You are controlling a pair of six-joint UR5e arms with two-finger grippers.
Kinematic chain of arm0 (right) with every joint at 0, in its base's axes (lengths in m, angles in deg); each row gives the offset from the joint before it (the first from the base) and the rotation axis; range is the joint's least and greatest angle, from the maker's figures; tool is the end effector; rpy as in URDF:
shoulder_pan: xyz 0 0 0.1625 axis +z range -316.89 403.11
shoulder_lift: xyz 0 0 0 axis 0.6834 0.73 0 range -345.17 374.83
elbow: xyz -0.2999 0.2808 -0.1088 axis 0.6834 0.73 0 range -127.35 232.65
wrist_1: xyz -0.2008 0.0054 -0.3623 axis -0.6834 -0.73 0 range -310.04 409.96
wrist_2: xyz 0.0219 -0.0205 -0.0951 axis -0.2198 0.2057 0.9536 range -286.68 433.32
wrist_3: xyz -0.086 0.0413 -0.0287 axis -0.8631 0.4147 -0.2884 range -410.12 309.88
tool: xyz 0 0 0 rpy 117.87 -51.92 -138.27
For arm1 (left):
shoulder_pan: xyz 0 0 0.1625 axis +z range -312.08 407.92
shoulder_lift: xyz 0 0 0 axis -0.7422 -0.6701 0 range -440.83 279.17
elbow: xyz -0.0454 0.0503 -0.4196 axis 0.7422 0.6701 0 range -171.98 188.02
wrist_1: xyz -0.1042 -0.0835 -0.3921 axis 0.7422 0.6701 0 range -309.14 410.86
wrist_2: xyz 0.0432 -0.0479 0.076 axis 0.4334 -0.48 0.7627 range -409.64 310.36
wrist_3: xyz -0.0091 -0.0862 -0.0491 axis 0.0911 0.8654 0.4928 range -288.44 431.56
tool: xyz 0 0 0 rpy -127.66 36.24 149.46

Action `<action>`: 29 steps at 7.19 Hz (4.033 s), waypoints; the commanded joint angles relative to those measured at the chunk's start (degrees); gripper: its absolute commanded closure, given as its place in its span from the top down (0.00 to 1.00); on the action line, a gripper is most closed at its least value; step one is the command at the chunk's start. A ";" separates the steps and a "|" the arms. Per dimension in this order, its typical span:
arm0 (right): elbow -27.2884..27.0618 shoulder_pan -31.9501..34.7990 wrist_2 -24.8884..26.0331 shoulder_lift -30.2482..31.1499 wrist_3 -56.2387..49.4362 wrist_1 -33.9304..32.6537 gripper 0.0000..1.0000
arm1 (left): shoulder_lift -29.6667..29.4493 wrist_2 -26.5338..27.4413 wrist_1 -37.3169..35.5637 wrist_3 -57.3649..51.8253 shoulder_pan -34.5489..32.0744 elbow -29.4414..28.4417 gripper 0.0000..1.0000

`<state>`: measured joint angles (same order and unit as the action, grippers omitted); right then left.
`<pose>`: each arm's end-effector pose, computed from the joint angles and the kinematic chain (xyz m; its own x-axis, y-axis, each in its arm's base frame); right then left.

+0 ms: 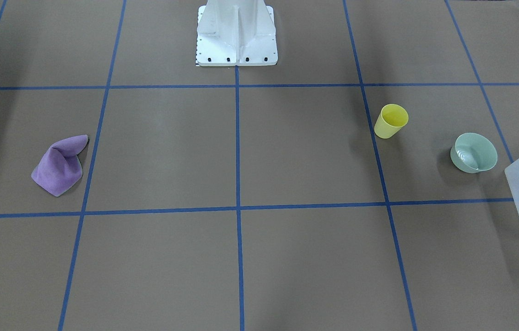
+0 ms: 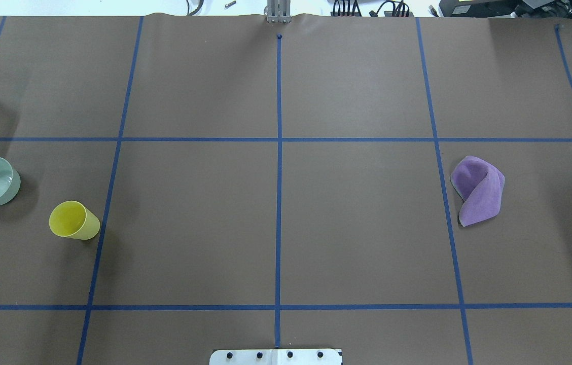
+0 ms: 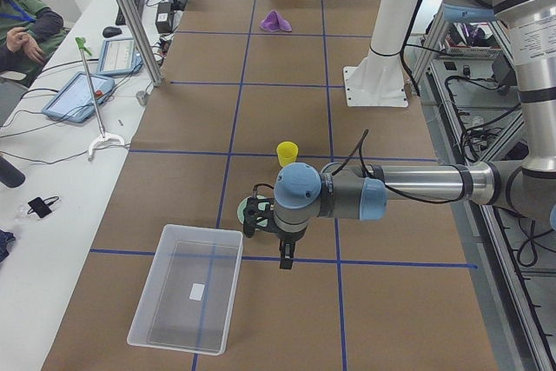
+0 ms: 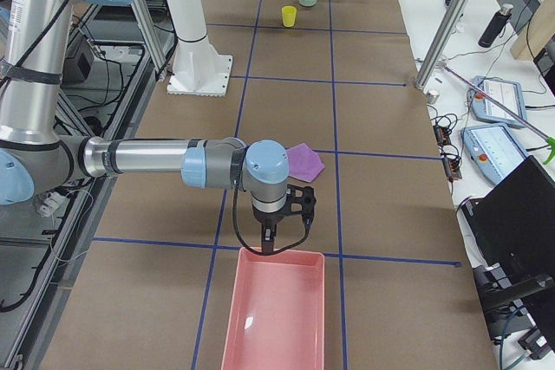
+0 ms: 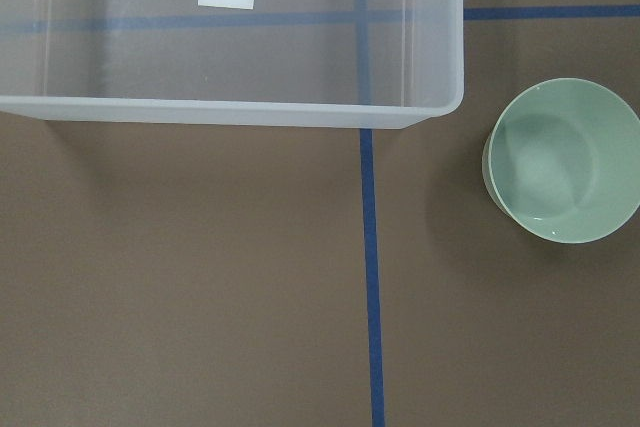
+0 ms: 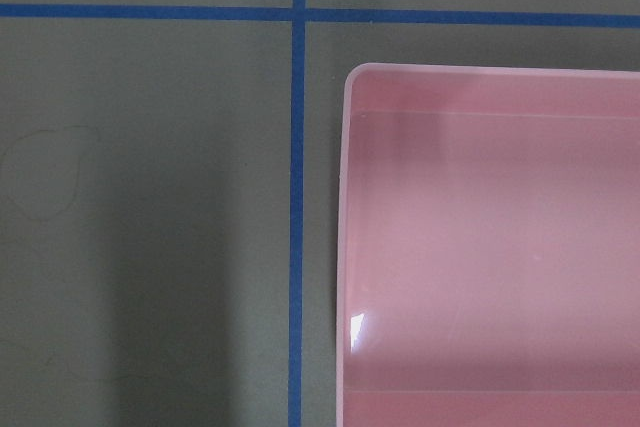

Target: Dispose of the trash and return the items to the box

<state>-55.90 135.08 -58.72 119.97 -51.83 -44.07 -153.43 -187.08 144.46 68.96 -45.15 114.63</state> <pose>0.0796 -0.3769 0.6246 0.7427 0.0028 0.6696 -0.0120 0.9999 0.0091 -0.0796 -0.3642 0.6359 0.6791 0.0453 -0.7327 0.0227 0.9963 0.0826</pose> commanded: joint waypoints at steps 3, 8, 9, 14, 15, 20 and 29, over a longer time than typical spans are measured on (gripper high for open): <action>0.00 -0.04 0.03 0.24 -0.04 0.08 1.00 | 0.44 0.50 0.00 -0.04 0.00 1.58 0.99; 0.09 -0.04 -0.15 0.07 0.04 14.61 1.00 | -3.33 0.15 4.01 0.14 -0.18 1.41 0.99; 0.00 -0.04 -0.41 -0.37 0.39 18.32 1.00 | -7.25 0.32 10.48 0.84 -0.18 -0.50 0.99; -4.65 -11.17 -1.47 -3.10 18.11 19.67 1.00 | -7.65 -0.21 20.99 11.69 4.79 -3.42 0.99; -4.66 -13.72 0.01 -3.10 22.33 22.37 1.00 | -7.73 0.23 22.75 20.70 9.53 -3.42 0.99; -4.57 -17.09 3.19 -3.01 27.73 26.01 1.00 | -7.91 7.43 35.91 34.74 22.31 -11.92 0.98; -4.31 -17.26 3.81 -2.92 27.56 26.09 1.00 | -13.97 18.08 47.11 50.32 36.82 -18.10 0.47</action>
<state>-60.25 117.82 -54.92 117.02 -24.28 -17.98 -166.60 -169.29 191.54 119.21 -8.67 97.08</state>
